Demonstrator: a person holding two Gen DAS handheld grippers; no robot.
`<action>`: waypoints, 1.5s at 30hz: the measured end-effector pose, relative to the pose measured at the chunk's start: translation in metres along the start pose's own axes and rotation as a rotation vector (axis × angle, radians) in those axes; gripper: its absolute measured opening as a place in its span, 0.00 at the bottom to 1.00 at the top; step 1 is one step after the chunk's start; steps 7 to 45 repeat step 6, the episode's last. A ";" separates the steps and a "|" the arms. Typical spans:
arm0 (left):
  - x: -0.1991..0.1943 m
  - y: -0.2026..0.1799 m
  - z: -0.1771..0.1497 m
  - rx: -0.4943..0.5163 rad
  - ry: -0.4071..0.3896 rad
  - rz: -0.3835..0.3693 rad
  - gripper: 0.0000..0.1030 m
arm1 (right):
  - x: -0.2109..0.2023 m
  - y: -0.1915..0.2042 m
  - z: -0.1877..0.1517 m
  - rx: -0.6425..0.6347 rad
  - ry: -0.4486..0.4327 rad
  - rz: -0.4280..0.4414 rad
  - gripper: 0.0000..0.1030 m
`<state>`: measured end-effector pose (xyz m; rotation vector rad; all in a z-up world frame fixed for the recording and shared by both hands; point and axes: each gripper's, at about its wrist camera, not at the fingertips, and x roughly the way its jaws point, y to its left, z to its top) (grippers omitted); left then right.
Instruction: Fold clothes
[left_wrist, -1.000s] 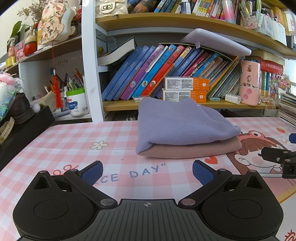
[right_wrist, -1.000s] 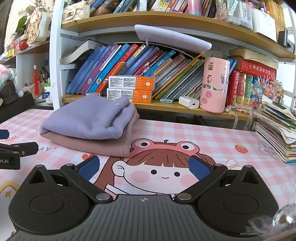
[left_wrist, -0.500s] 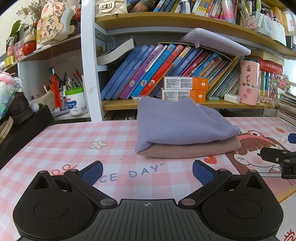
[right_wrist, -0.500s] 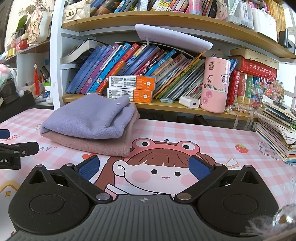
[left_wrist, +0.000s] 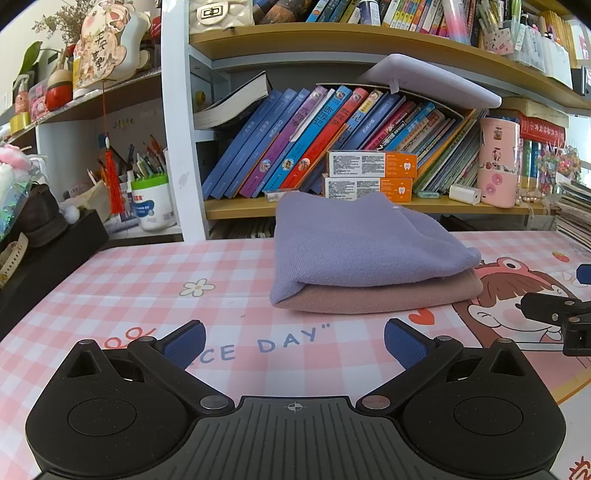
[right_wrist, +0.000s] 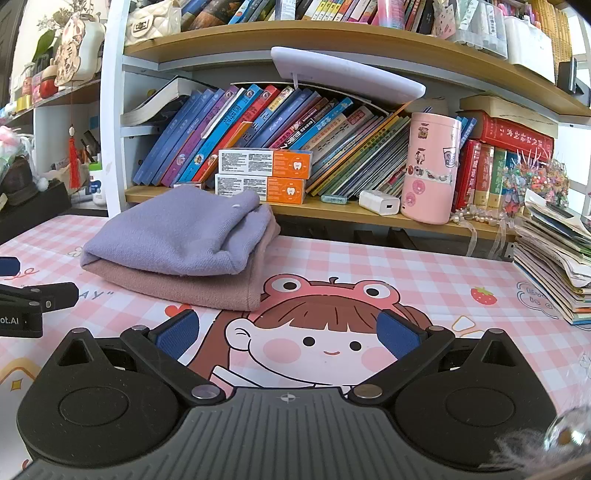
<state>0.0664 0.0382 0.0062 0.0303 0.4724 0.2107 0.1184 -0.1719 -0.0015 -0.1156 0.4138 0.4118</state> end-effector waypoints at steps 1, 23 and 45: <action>0.000 0.000 0.000 0.000 0.001 0.001 1.00 | 0.000 0.000 0.000 0.000 0.000 0.000 1.00; 0.002 0.001 0.000 -0.008 0.010 0.004 1.00 | 0.000 0.000 0.000 0.000 0.000 -0.001 1.00; 0.002 0.001 0.000 -0.008 0.010 0.004 1.00 | 0.000 0.000 0.000 0.000 0.000 -0.001 1.00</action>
